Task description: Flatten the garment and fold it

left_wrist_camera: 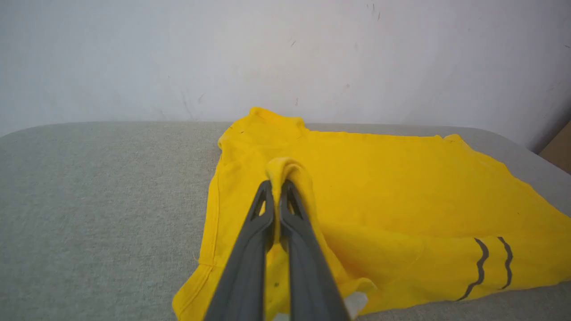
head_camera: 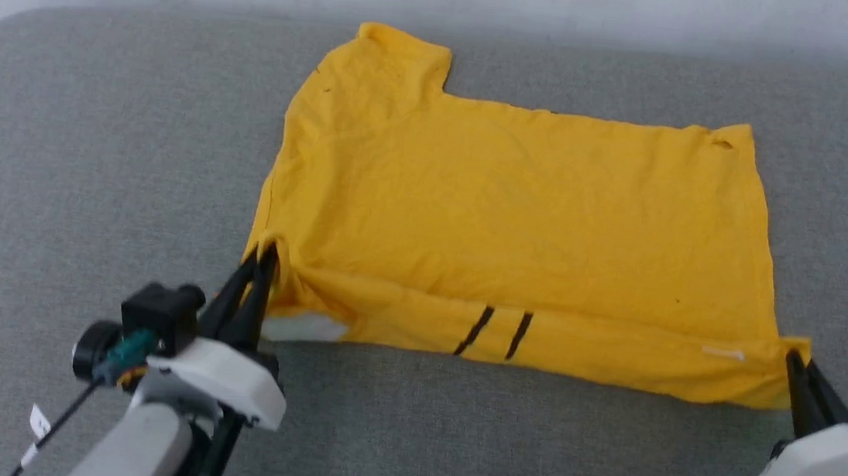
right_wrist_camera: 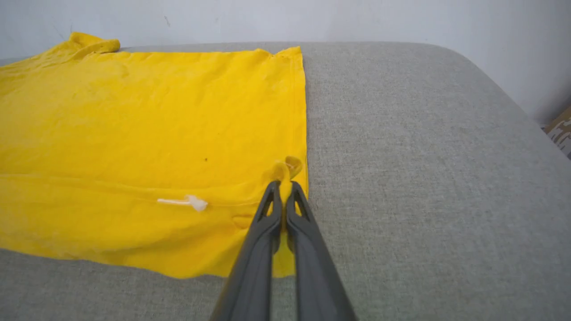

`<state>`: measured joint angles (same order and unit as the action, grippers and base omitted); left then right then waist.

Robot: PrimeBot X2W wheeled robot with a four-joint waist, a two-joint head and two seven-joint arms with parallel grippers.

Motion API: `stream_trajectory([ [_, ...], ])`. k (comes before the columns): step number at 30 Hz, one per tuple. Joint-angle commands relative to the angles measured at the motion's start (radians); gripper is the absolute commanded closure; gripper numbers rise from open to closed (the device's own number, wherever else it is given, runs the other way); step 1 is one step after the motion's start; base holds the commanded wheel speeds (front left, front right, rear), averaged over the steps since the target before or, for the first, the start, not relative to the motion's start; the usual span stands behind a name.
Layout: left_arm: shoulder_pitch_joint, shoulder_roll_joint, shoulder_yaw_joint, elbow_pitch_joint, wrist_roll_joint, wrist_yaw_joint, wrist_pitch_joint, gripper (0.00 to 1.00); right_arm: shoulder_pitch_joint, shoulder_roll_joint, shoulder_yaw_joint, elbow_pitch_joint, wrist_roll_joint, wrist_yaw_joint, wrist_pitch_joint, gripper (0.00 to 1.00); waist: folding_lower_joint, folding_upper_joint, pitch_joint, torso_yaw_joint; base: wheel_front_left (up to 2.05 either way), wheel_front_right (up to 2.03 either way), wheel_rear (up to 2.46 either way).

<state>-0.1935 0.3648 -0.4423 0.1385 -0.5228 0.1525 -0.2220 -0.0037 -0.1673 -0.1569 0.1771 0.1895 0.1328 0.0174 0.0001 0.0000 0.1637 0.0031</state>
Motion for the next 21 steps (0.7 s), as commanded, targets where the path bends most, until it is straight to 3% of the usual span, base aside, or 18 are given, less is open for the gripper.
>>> stream_trajectory([
  [1, -0.061, 0.003, 0.009, 0.029, 0.012, -0.012, -0.003, 1.0, -0.053, -0.013, 0.005, 0.008, 0.007, -0.002, 0.012, 1.0, -0.0001, 0.0, 0.041, -0.014, 0.0, 0.0, 0.0],
  [9, -0.272, 0.023, 0.016, 0.149, 0.006, -0.074, 0.059, 1.0, -0.229, -0.058, 0.037, 0.052, 0.02, -0.002, 0.137, 1.0, -0.0001, 0.0, 0.157, -0.036, 0.0, 0.0, 0.0],
  [21, -0.418, 0.038, 0.01, 0.311, -0.07, -0.125, 0.295, 1.0, -0.389, -0.079, 0.067, 0.109, 0.072, -0.002, 0.411, 1.0, -0.0001, 0.0, 0.258, -0.055, 0.0, 0.0, 0.0],
])
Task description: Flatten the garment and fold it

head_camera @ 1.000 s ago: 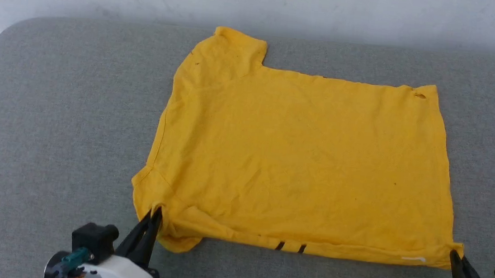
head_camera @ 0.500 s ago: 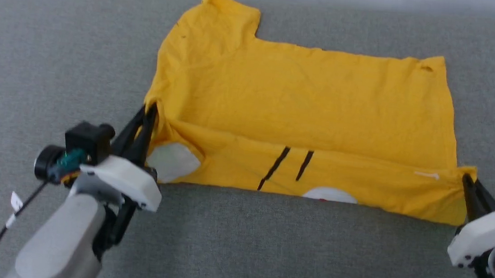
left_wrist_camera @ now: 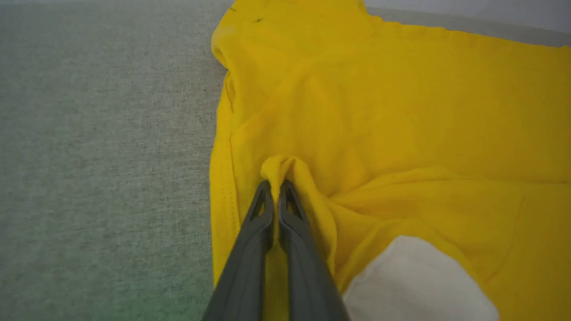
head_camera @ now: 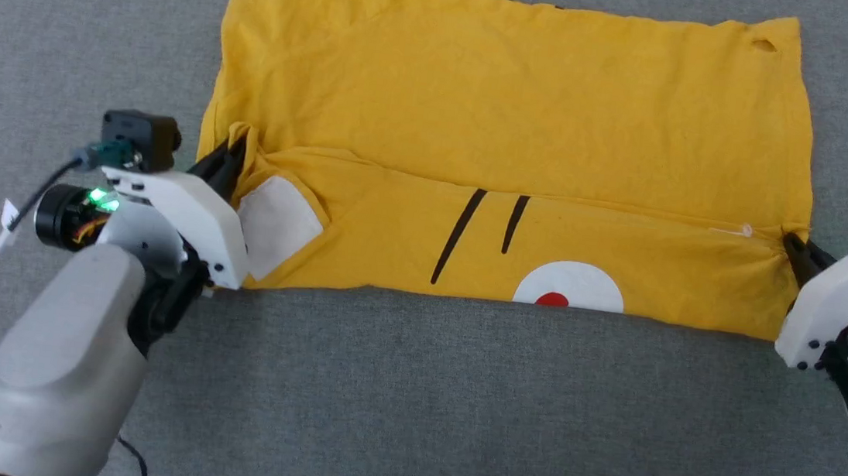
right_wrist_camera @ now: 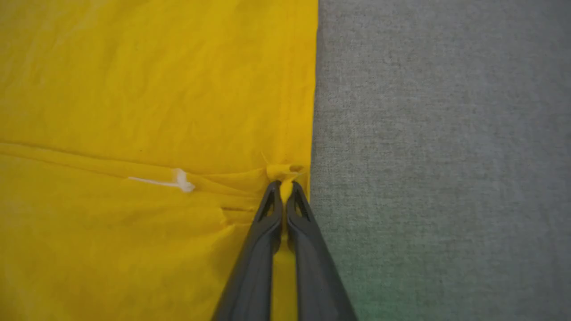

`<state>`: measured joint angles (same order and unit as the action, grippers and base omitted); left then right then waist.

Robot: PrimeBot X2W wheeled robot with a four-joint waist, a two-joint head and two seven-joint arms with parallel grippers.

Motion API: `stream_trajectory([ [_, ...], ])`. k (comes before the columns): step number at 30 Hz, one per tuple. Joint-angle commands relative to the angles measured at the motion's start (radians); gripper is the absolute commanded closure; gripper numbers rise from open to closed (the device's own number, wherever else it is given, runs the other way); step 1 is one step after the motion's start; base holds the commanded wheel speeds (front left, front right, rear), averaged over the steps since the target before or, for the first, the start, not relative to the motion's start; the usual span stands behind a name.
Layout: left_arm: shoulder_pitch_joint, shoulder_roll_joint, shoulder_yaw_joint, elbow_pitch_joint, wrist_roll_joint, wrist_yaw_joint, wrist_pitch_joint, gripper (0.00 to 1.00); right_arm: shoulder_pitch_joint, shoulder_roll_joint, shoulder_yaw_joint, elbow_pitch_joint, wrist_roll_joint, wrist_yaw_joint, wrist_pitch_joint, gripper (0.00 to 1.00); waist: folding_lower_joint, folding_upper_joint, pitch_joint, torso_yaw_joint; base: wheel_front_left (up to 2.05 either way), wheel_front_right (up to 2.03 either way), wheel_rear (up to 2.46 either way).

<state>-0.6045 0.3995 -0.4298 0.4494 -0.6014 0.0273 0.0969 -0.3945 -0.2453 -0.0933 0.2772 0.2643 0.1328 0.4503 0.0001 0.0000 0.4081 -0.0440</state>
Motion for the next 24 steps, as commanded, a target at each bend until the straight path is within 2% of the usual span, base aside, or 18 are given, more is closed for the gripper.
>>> stream_trajectory([
  [1, -0.009, 0.004, -0.004, 0.01, -0.005, -0.003, 0.01, 1.0, -0.005, 0.0, 0.001, 0.012, 0.004, -0.002, 0.009, 1.0, -0.0001, 0.0, 0.015, -0.008, 0.0, 0.0, 0.0],
  [6, 0.009, 0.0, 0.0, 0.025, -0.082, 0.0, 0.171, 1.0, -0.015, 0.01, -0.026, 0.003, 0.024, -0.002, 0.159, 1.0, -0.0001, 0.0, 0.009, -0.004, 0.0, 0.0, 0.0],
  [7, 0.014, -0.002, 0.004, 0.019, -0.093, 0.006, 0.185, 0.81, -0.013, 0.015, -0.035, -0.006, 0.024, -0.002, 0.177, 0.92, -0.0001, 0.0, 0.004, -0.002, 0.0, 0.0, 0.0],
  [8, 0.019, -0.003, 0.007, 0.009, -0.099, 0.012, 0.191, 0.53, -0.009, 0.02, -0.043, -0.016, 0.023, -0.002, 0.192, 0.73, -0.0001, 0.0, -0.002, 0.0, 0.0, 0.0, 0.0],
  [9, 0.023, -0.003, 0.011, -0.004, -0.097, 0.021, 0.181, 0.0, -0.003, 0.023, -0.047, -0.031, 0.023, -0.002, 0.198, 0.04, -0.0001, 0.0, -0.009, 0.003, 0.0, 0.0, 0.0],
  [10, 0.026, -0.002, 0.016, -0.019, -0.088, 0.033, 0.16, 0.0, 0.003, 0.028, -0.056, -0.047, 0.022, -0.002, 0.193, 0.0, -0.0001, 0.0, -0.018, 0.005, 0.0, 0.0, 0.0],
  [14, 0.07, 0.002, 0.054, -0.086, -0.028, 0.105, -0.032, 0.0, 0.053, 0.055, -0.088, -0.12, 0.009, -0.002, 0.087, 0.0, -0.0001, 0.0, -0.076, 0.014, 0.0, 0.0, 0.0],
  [15, 0.07, 0.002, 0.054, -0.086, -0.028, 0.105, -0.032, 0.0, 0.053, 0.055, -0.088, -0.12, 0.009, -0.002, 0.087, 0.0, -0.0001, 0.0, -0.076, 0.014, 0.0, 0.0, 0.0],
  [20, 0.162, -0.001, 0.084, -0.151, 0.033, 0.179, -0.232, 0.0, 0.131, 0.077, -0.108, -0.163, -0.025, -0.002, -0.11, 0.0, -0.0001, 0.0, -0.142, 0.017, 0.0, 0.0, 0.0],
  [24, 0.262, -0.017, 0.096, -0.19, 0.044, 0.22, -0.307, 0.0, 0.201, 0.116, -0.126, -0.19, -0.05, -0.002, -0.274, 0.0, -0.0001, 0.0, -0.185, 0.012, 0.0, 0.0, 0.0],
])
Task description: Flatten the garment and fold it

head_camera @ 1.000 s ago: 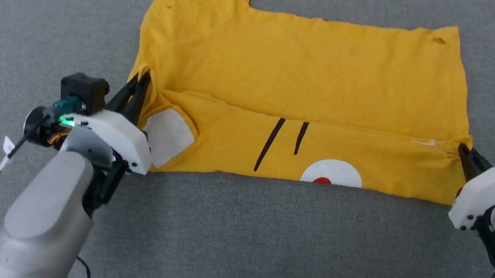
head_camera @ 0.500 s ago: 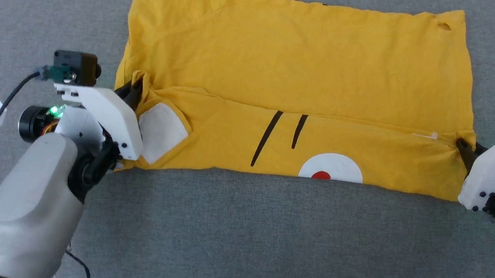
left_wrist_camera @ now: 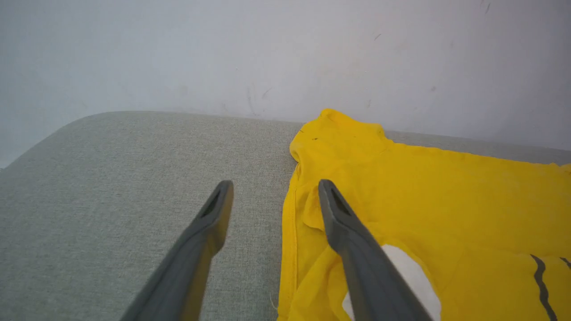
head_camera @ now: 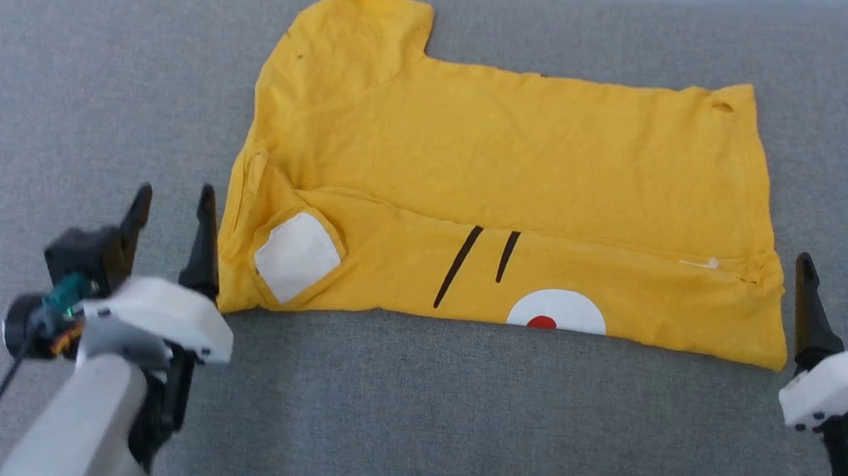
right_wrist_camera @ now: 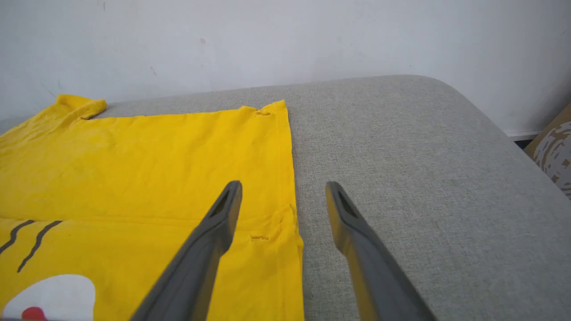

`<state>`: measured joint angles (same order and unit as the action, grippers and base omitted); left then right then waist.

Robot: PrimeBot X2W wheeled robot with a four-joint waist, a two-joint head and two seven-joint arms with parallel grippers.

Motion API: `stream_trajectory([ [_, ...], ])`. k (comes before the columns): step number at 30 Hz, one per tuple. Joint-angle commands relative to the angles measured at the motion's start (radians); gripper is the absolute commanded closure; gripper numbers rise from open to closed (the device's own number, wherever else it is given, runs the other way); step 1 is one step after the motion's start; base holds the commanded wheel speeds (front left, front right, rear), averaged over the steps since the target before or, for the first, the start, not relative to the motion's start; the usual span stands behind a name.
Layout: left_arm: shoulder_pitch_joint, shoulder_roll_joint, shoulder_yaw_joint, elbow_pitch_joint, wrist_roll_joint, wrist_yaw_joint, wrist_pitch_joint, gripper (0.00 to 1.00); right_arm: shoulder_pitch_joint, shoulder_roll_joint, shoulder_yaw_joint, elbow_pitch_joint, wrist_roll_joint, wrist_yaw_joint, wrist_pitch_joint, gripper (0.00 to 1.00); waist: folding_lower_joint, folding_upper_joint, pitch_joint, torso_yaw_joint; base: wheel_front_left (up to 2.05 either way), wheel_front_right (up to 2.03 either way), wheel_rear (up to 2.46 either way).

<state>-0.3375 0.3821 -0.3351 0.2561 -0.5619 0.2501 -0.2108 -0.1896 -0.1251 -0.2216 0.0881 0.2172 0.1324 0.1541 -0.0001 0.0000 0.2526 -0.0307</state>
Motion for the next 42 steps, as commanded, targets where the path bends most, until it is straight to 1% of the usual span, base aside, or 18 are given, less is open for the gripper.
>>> stream_trajectory([
  [1, 0.021, -0.006, 0.003, -0.007, 0.004, 0.008, -0.007, 0.0, 0.012, 0.006, -0.001, -0.007, -0.006, -0.002, -0.017, 0.0, 0.0001, 0.0, -0.038, -0.003, 0.0, 0.0, 0.0],
  [5, 0.114, -0.018, 0.001, -0.022, -0.007, 0.046, 0.005, 0.0, 0.075, 0.04, 0.006, -0.037, -0.017, -0.002, -0.17, 0.0, 0.0001, 0.0, -0.065, -0.013, 0.0, 0.0, 0.0],
  [8, 0.158, -0.023, 0.002, -0.024, -0.029, 0.07, 0.051, 0.0, 0.114, 0.055, 0.027, -0.052, -0.028, -0.002, -0.256, 0.0, 0.0001, 0.0, -0.077, -0.022, 0.0, 0.0, 0.0],
  [11, 0.176, -0.023, 0.003, -0.019, -0.053, 0.092, 0.115, 0.0, 0.137, 0.065, 0.043, -0.057, -0.039, -0.002, -0.315, 0.0, 0.0001, 0.0, -0.081, -0.03, 0.0, 0.0, 0.0],
  [15, 0.175, -0.015, 0.002, -0.01, -0.081, 0.118, 0.219, 0.0, 0.147, 0.071, 0.064, -0.049, -0.042, -0.002, -0.349, 0.0, 0.0001, 0.0, -0.079, -0.047, 0.0, 0.0, 0.0],
  [21, 0.158, 0.007, -0.001, 0.01, -0.106, 0.178, 0.377, 0.0, 0.141, 0.074, 0.087, -0.031, -0.048, -0.002, -0.362, 0.0, 0.0001, 0.0, -0.074, -0.077, 0.0, 0.0, 0.0],
  [23, 0.157, 0.012, -0.01, 0.004, -0.121, 0.178, 0.43, 0.0, 0.138, 0.074, 0.092, -0.027, -0.052, -0.002, -0.363, 0.0, 0.0001, 0.0, -0.073, -0.085, 0.0, 0.0, 0.0],
  [24, 0.158, 0.015, -0.019, 0.0, -0.128, 0.172, 0.459, 0.05, 0.138, 0.074, 0.094, -0.026, -0.056, -0.002, -0.364, 0.0, 0.0001, 0.0, -0.072, -0.087, 0.0, 0.0, 0.0],
  [25, 0.16, 0.018, -0.029, -0.008, -0.136, 0.163, 0.487, 0.63, 0.14, 0.074, 0.096, -0.027, -0.063, -0.002, -0.365, 0.0, 0.0001, 0.0, -0.072, -0.09, 0.0, 0.0, 0.0],
  [26, 0.162, 0.021, -0.036, -0.019, -0.145, 0.153, 0.508, 1.0, 0.141, 0.074, 0.098, -0.027, -0.078, -0.002, -0.365, 0.0, 0.0001, 0.0, -0.071, -0.092, 0.0, 0.0, 0.0],
  [29, 0.165, 0.032, -0.043, -0.05, -0.15, 0.135, 0.522, 1.0, 0.136, 0.075, 0.087, -0.019, -0.104, -0.002, -0.364, 0.0, 0.0001, 0.0, -0.069, -0.094, 0.0, 0.0, 0.0],
  [32, 0.168, 0.033, -0.041, -0.072, -0.144, 0.135, 0.5, 1.0, 0.116, 0.075, 0.066, -0.004, -0.112, -0.002, -0.353, 0.0, 0.0001, 0.0, -0.067, -0.089, 0.0, 0.0, 0.0],
  [35, 0.164, 0.034, -0.041, -0.086, -0.136, 0.13, 0.476, 1.0, 0.077, 0.075, 0.042, 0.038, -0.106, -0.002, -0.293, 0.0, 0.0001, 0.0, -0.062, -0.081, 0.0, 0.0, 0.0],
  [38, 0.152, 0.033, -0.044, -0.09, -0.128, 0.122, 0.457, 1.0, 0.025, 0.075, 0.013, 0.105, -0.097, -0.002, -0.158, 0.0, 0.0001, 0.0, -0.052, -0.067, 0.0, 0.0, 0.0],
  [42, 0.135, 0.026, -0.051, -0.093, -0.119, 0.113, 0.435, 1.0, -0.046, 0.075, -0.03, 0.2, -0.073, -0.002, 0.087, 0.0, 0.0001, 0.0, -0.04, -0.047, 0.0, 0.0, 0.0],
])
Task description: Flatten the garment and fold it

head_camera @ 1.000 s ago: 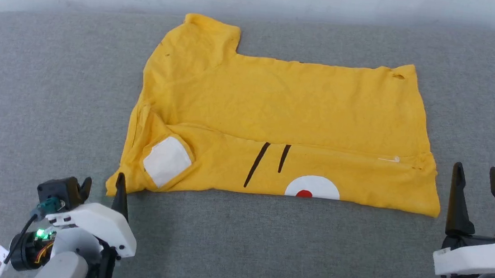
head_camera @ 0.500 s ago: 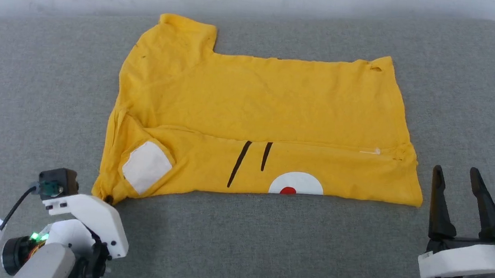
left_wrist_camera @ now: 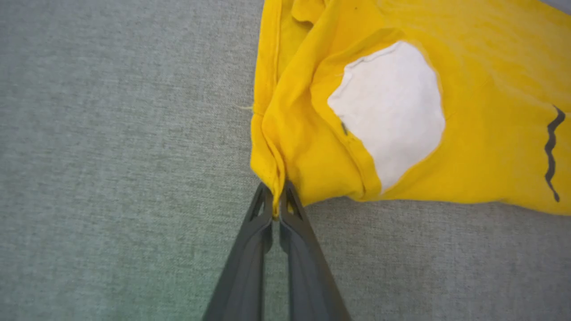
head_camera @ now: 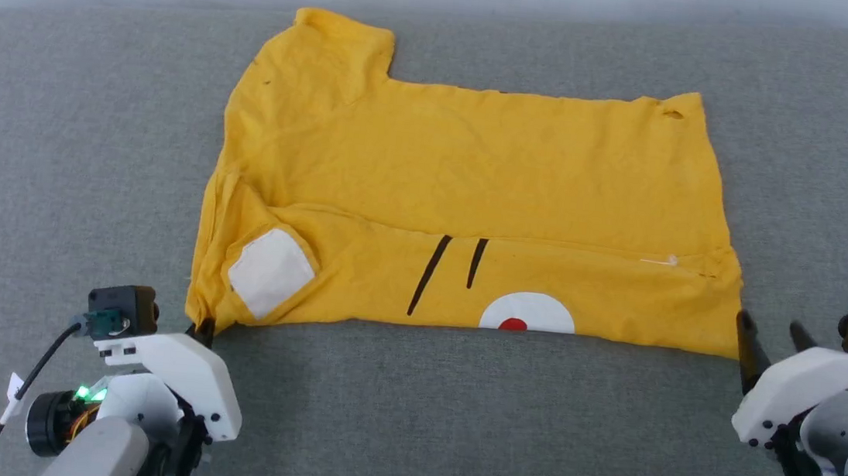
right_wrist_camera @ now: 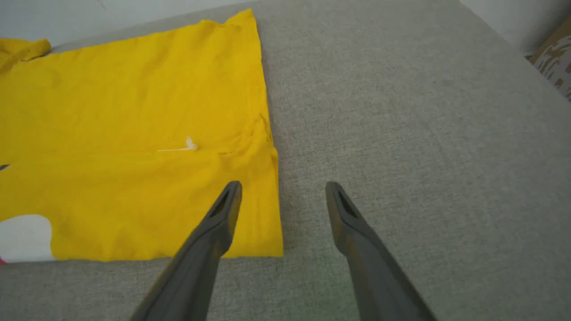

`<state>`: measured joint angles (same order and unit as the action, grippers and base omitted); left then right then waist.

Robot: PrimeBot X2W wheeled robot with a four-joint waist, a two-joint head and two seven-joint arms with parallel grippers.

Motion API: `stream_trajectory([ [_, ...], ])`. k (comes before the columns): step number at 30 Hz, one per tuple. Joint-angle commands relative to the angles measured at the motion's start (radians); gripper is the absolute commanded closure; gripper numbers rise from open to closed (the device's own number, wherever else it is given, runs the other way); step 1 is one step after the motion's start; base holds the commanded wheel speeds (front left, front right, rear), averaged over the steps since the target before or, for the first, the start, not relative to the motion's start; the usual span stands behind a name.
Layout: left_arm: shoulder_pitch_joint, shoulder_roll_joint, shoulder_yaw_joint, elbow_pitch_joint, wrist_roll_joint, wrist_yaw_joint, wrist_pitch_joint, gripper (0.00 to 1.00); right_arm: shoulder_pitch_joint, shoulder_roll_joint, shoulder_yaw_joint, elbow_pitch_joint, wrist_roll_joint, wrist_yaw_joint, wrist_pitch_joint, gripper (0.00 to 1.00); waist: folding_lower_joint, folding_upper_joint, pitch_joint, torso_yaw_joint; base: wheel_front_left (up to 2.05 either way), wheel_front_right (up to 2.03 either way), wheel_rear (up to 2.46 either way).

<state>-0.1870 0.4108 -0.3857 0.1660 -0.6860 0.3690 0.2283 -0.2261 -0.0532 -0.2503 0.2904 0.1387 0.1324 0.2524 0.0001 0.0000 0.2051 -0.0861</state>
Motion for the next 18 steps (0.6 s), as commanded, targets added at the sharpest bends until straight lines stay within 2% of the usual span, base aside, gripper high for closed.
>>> stream_trajectory([
  [1, -0.02, -0.004, -0.003, -0.003, 0.007, -0.008, -0.008, 1.0, -0.024, 0.003, -0.011, 0.017, 0.016, -0.002, 0.052, 0.0, -0.0001, 0.0, 0.01, 0.013, 0.0, 0.0, 0.0],
  [6, -0.038, -0.009, -0.013, 0.002, 0.017, -0.021, -0.029, 1.0, -0.067, 0.003, -0.029, 0.05, -0.006, -0.002, 0.318, 0.0, -0.0001, 0.0, 0.025, 0.031, 0.0, 0.0, 0.0],
  [7, -0.04, -0.01, -0.014, 0.003, 0.019, -0.024, -0.034, 1.0, -0.07, 0.003, -0.033, 0.05, -0.008, -0.002, 0.371, 0.11, -0.0001, 0.0, 0.026, 0.034, 0.0, 0.0, 0.0],
  [8, -0.043, -0.01, -0.015, 0.004, 0.021, -0.026, -0.043, 1.0, -0.071, 0.003, -0.034, 0.046, -0.01, -0.002, 0.42, 0.53, -0.0001, 0.0, 0.028, 0.036, 0.0, 0.0, 0.0],
  [9, -0.045, -0.01, -0.016, 0.005, 0.025, -0.028, -0.052, 1.0, -0.072, 0.003, -0.038, 0.037, -0.012, -0.002, 0.463, 0.69, -0.0001, 0.0, 0.029, 0.038, 0.0, 0.0, 0.0],
  [10, -0.048, -0.01, -0.017, 0.006, 0.03, -0.03, -0.061, 1.0, -0.072, 0.003, -0.04, 0.022, -0.02, -0.002, 0.497, 0.9, -0.0001, 0.0, 0.031, 0.04, 0.0, 0.0, 0.0],
  [11, -0.05, -0.01, -0.016, 0.007, 0.033, -0.031, -0.073, 1.0, -0.073, 0.003, -0.043, 0.002, -0.026, -0.002, 0.519, 1.0, -0.0001, 0.0, 0.033, 0.042, 0.0, 0.0, 0.0],
  [14, -0.06, -0.009, -0.017, 0.013, 0.051, -0.038, -0.117, 1.0, -0.077, 0.003, -0.045, -0.061, -0.038, -0.002, 0.516, 1.0, -0.0001, 0.0, 0.034, 0.046, 0.0, 0.0, 0.0],
  [18, -0.074, -0.009, -0.013, 0.024, 0.089, -0.04, -0.21, 1.0, -0.072, 0.003, -0.052, -0.117, -0.037, -0.002, 0.41, 1.0, -0.0001, 0.0, 0.015, 0.052, 0.0, 0.0, 0.0],
])
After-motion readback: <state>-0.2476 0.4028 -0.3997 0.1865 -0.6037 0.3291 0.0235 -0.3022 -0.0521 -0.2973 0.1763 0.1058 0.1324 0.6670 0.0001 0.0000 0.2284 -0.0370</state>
